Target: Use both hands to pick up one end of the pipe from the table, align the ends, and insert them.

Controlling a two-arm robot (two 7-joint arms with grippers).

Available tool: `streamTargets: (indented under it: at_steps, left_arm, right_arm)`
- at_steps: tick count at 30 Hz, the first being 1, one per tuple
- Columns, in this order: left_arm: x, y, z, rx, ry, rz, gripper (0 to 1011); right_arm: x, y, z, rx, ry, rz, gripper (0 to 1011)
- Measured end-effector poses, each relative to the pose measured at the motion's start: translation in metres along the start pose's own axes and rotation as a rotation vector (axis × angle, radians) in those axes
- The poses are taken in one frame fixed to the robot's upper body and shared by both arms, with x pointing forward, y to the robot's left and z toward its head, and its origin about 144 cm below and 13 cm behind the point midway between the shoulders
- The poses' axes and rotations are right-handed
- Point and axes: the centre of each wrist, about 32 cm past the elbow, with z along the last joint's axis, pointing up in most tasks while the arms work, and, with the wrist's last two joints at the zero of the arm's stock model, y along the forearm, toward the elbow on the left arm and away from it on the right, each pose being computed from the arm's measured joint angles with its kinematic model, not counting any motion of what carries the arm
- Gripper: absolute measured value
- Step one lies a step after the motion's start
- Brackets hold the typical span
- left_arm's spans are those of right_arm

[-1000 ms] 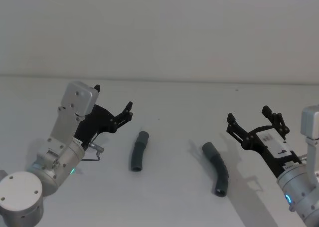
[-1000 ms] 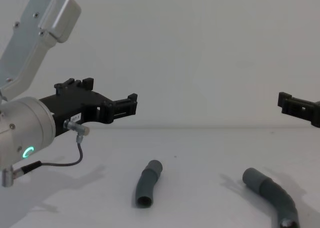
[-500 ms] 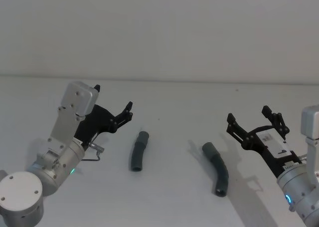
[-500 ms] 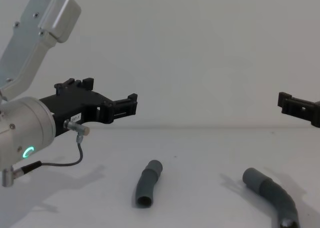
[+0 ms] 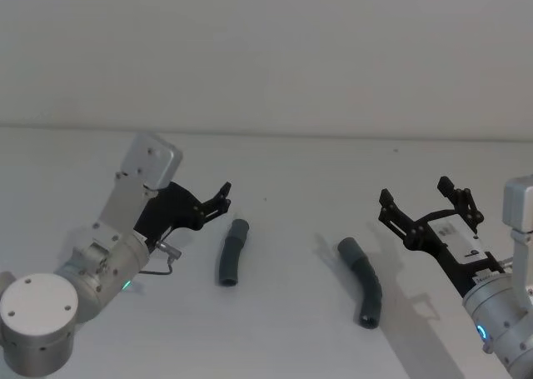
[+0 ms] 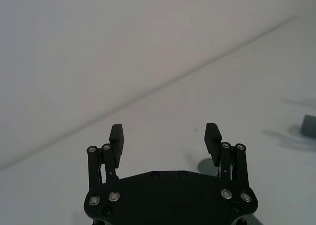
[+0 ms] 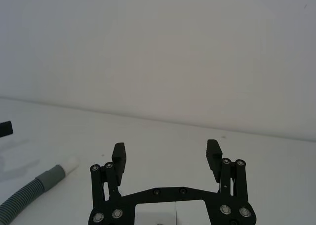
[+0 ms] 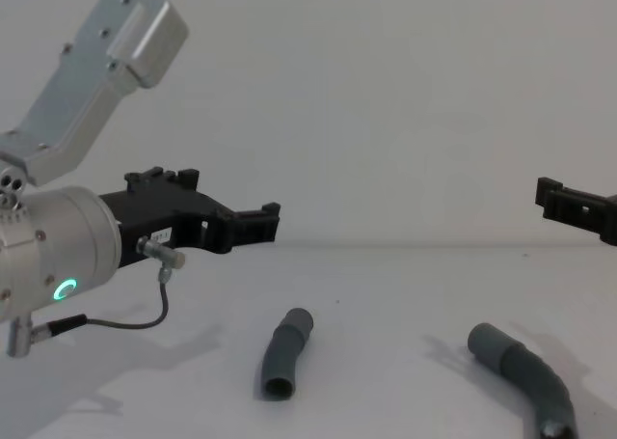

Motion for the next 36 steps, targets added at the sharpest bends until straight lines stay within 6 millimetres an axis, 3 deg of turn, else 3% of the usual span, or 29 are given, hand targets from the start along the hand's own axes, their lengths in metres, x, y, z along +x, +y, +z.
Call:
streamTargets:
  at_steps: [21,36]
  left_arm:
    - [0.005,-0.002,0.029,0.184,0.090,-0.142,1001]
    - [0.000,-0.010,0.038,0.285,0.143,-0.149,1001]
  right_arm:
    - [0.000,0.000,0.000,0.000,0.000,0.000,1001]
    - [0.000,0.000,0.000,0.000,0.000,0.000,1000]
